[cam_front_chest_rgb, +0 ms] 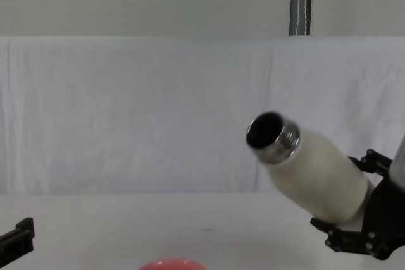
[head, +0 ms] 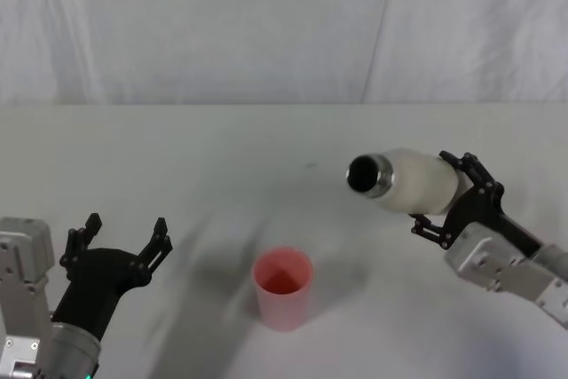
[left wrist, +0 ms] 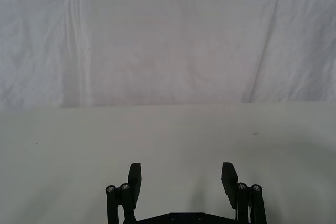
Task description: Grasp the thermos with one hand and pour water into the cup lid.
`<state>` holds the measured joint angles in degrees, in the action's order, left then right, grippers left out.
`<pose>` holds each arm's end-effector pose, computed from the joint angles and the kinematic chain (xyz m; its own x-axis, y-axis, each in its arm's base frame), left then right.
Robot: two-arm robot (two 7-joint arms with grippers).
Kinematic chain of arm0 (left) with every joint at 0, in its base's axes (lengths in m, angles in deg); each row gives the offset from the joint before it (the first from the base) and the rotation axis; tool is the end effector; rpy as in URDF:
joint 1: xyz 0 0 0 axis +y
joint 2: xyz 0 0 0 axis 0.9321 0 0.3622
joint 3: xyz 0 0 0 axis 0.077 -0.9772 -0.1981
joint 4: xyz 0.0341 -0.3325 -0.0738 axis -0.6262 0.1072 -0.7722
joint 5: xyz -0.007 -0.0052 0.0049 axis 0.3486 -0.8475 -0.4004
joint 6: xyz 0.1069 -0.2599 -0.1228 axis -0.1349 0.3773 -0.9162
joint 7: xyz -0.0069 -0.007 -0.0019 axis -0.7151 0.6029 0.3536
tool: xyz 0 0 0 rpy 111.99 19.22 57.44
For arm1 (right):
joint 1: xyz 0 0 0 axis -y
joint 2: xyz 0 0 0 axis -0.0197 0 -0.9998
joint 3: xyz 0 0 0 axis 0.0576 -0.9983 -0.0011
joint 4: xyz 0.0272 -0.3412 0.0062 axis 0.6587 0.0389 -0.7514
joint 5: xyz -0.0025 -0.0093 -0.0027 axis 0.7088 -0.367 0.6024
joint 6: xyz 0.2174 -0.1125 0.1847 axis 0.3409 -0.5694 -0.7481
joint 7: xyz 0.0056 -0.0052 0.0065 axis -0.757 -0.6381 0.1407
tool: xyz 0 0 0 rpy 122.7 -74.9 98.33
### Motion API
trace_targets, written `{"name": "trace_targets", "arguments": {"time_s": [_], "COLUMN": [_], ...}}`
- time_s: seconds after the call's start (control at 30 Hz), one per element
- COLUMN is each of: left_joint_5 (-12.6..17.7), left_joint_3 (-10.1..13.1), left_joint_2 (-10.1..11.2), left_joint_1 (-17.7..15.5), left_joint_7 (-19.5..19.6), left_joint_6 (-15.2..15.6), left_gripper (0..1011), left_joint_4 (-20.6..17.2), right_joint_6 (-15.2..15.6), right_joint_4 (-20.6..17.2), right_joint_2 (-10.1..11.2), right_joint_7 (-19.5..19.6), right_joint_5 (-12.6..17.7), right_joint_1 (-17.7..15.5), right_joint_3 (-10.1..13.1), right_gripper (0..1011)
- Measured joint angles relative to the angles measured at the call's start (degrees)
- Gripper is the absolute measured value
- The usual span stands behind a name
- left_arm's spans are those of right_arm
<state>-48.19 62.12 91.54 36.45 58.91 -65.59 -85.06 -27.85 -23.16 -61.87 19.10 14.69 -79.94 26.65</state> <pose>0.2376 0.0503 -0.3341 0.1246 0.9917 -0.0326 -0.9921 0.1241 -0.0176 0.3581 -0.0420 -0.3192 0.3401 -0.4967 0.7985 0.8077 0.5892 0.0224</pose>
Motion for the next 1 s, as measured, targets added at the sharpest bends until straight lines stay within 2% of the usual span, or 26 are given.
{"name": "trace_targets", "arguments": {"time_s": [0.13, 0.37, 1.0], "left_joint_5": [0.0, 0.0, 0.0], "left_joint_3": [0.0, 0.0, 0.0], "left_joint_2": [0.0, 0.0, 0.0], "left_joint_1": [0.0, 0.0, 0.0], "left_joint_7": [0.0, 0.0, 0.0], "left_joint_6": [0.0, 0.0, 0.0], "left_gripper": [1001, 1001, 1001], "left_joint_4": [0.0, 0.0, 0.0], "right_joint_6": [-0.12, -0.75, -2.7], "right_joint_4": [0.93, 2.64, 5.58], "right_joint_2": [0.09, -0.16, -1.07], "right_joint_7": [1.2, 2.4, 4.19], "right_joint_5": [-3.61, -6.65, -9.62], "right_joint_1": [0.96, 2.51, 5.16], "right_joint_3": [-1.35, -3.12, -6.59], "right_gripper": [956, 956, 956]}}
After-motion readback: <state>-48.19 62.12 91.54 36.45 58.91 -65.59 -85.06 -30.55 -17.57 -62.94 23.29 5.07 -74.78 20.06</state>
